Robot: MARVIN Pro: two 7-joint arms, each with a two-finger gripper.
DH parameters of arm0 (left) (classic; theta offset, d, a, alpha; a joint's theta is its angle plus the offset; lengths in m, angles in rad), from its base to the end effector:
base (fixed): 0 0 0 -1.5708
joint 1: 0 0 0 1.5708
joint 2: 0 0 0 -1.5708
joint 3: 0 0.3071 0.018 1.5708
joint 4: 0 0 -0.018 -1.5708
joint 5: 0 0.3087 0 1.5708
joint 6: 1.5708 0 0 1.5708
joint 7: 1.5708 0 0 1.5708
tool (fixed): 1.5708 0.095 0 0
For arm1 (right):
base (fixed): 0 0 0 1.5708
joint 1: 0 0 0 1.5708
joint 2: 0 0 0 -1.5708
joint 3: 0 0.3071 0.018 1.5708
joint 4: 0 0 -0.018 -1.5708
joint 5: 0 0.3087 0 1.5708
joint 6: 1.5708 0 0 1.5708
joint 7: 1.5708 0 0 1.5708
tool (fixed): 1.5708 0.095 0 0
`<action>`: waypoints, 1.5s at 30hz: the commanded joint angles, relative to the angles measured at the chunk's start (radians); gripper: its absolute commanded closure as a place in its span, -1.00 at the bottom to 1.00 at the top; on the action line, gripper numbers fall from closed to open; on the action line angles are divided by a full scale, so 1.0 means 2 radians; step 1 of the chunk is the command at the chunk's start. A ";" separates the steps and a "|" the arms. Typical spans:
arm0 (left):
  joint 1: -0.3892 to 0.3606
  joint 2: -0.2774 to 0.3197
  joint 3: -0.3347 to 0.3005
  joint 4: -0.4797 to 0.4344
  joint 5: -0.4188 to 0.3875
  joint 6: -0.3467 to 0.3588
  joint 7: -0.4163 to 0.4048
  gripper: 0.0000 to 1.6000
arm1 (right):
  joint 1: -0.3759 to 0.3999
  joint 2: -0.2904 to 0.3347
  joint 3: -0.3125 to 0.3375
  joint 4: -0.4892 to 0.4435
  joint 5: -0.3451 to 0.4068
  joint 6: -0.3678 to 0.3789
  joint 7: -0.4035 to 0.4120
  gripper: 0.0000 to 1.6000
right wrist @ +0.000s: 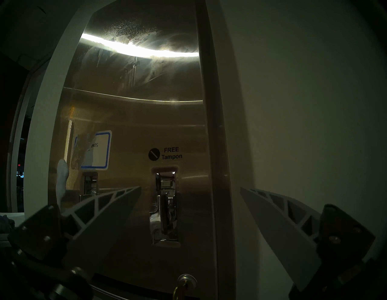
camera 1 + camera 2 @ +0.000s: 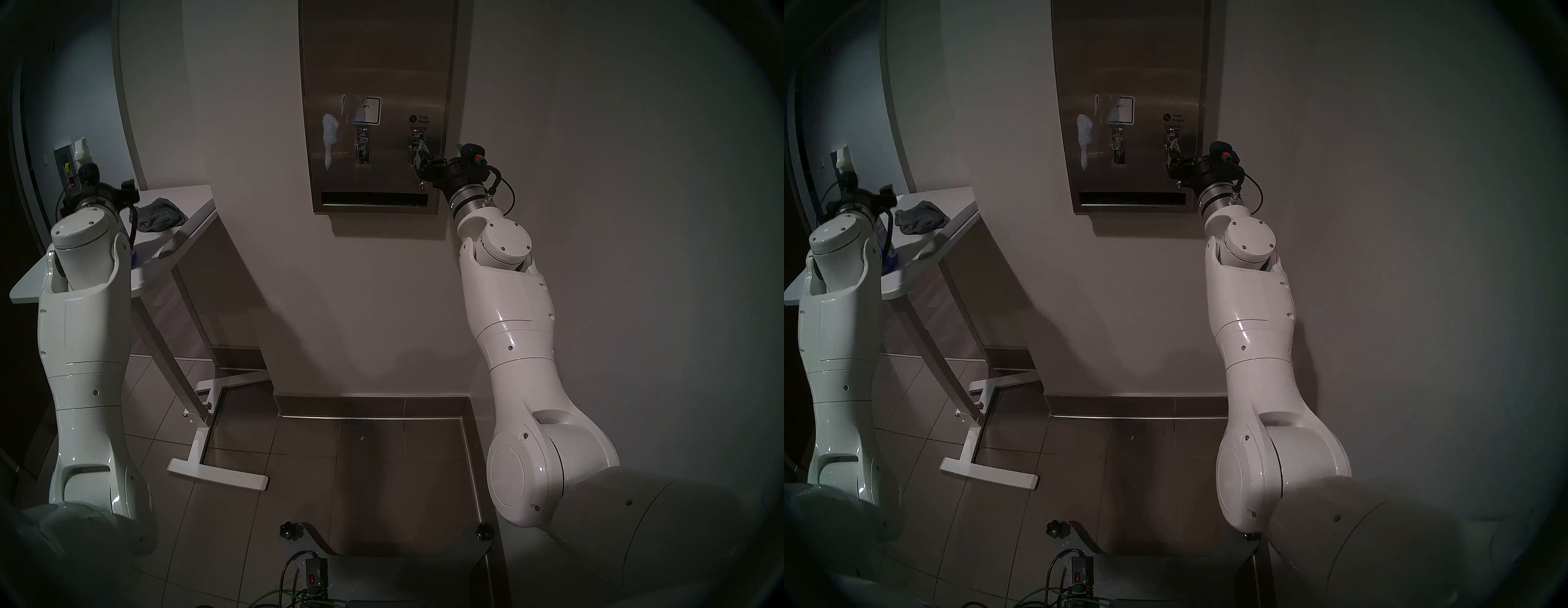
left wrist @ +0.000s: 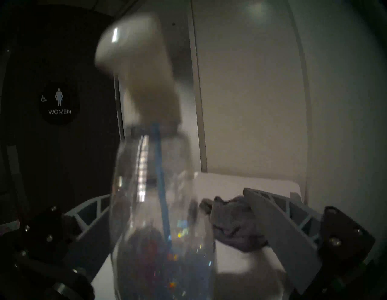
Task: Pick up the cleaner bottle and spray the cleaner onto the surface
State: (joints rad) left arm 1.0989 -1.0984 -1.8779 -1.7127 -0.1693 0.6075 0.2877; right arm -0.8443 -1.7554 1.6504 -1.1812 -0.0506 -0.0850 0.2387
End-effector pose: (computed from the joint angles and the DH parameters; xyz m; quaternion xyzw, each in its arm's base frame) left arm 0.4446 0.2733 -0.0273 -0.6243 -0.1834 -0.7070 0.2769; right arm 0.5954 0.0785 -0.0905 -0.5341 -0.0525 -0.8348 0.1228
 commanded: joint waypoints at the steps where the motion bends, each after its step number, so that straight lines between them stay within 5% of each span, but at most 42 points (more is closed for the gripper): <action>1: -0.052 0.034 -0.001 -0.053 0.008 -0.023 0.002 -1.00 | 0.020 -0.003 -0.001 -0.015 0.003 -0.006 0.001 -1.00; 13: -0.093 0.033 0.023 -0.107 -0.009 -0.038 -0.014 -1.00 | 0.017 -0.006 -0.004 -0.017 0.006 -0.009 0.000 -1.00; 28: -0.129 -0.041 0.121 -0.039 -0.068 -0.058 -0.046 -1.00 | -0.011 0.009 -0.020 -0.058 -0.018 -0.060 -0.003 -1.00; 45: -0.112 -0.054 0.143 -0.011 -0.083 -0.099 -0.062 -1.00 | -0.053 0.007 -0.024 -0.101 -0.052 -0.105 -0.042 -1.00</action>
State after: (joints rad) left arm 0.9032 -1.2125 -1.5817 -1.7183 -0.3383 0.4544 0.1723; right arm -0.9656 -1.7337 1.6086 -1.3328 -0.1390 -0.2639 0.1755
